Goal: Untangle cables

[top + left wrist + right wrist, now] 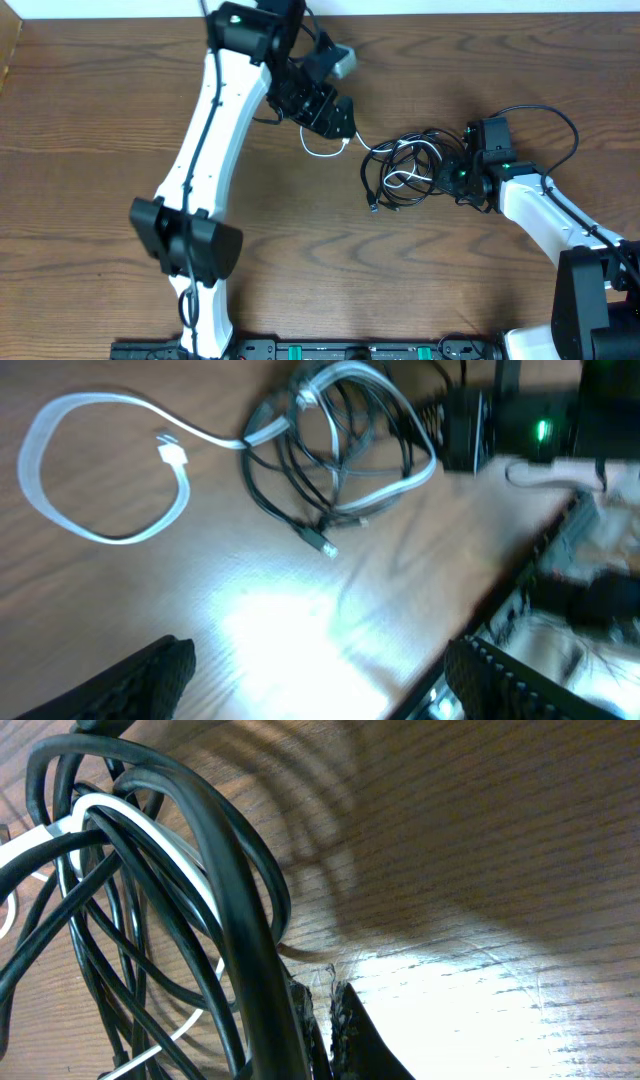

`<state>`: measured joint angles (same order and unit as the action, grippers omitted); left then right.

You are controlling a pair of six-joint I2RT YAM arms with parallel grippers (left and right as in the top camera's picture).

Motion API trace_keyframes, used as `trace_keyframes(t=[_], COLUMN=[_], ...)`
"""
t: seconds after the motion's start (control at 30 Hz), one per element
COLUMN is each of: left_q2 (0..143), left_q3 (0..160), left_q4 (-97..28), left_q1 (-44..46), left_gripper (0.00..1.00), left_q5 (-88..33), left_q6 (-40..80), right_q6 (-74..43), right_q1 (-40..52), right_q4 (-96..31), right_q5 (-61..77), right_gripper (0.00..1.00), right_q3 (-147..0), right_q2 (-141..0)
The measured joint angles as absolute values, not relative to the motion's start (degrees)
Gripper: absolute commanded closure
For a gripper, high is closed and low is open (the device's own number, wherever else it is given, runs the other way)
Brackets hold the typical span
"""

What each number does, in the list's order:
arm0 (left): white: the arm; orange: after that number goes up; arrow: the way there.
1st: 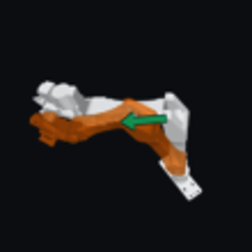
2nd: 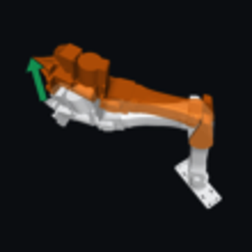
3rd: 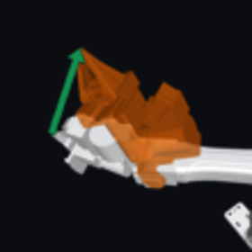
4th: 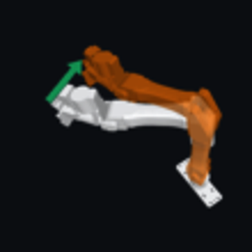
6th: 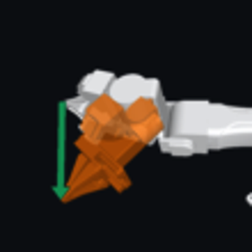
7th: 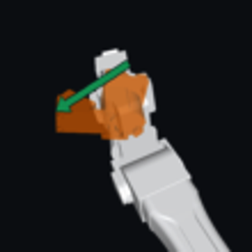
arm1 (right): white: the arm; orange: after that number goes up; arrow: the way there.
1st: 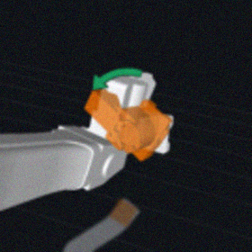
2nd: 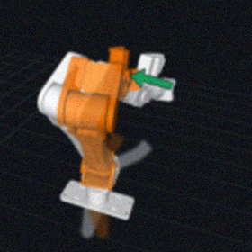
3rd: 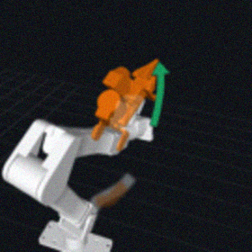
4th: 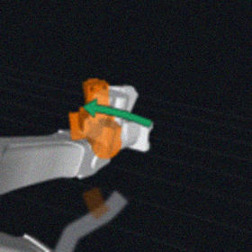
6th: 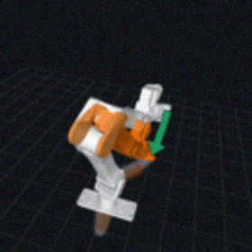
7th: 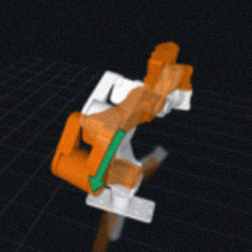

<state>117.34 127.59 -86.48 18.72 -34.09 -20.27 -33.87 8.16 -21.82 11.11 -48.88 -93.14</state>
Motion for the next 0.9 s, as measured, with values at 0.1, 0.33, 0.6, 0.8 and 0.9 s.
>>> trace_keyframes(t=[0.1, 0.33, 0.6, 0.8, 0.9], left_q2=[120.2, 126.32, 131.55, 133.4, 133.51], left_q3=[127.52, 127.52, 127.52, 127.07, 125.29], left_q4=[-88.29, -88.49, -89.38, -89.03, -85.95], left_q1=[18.65, 18.85, 21.15, 23.75, 24.77], left_gripper=[0.15, 0.15, 0.19, 0.26, 0.28], left_q5=[-37.98, -45.25, -50.41, -55.29, -56.77], left_q6=[-27.46, -36.23, -42.7, -46.19, -47.0], right_q6=[-33.87, -33.87, -33.85, -33.85, -33.85], right_q1=[8.16, 8.16, 8.16, 8.16, 8.16], right_q4=[-21.82, -21.82, -21.82, -21.82, -21.82], right_q5=[11.11, 11.14, 11.33, 11.35, 11.35], right_gripper=[0.98, 0.96, 0.95, 0.94, 0.94], right_q3=[-48.88, -48.88, -48.88, -48.88, -48.88], right_q2=[-93.14, -93.14, -93.14, -93.14, -93.14])
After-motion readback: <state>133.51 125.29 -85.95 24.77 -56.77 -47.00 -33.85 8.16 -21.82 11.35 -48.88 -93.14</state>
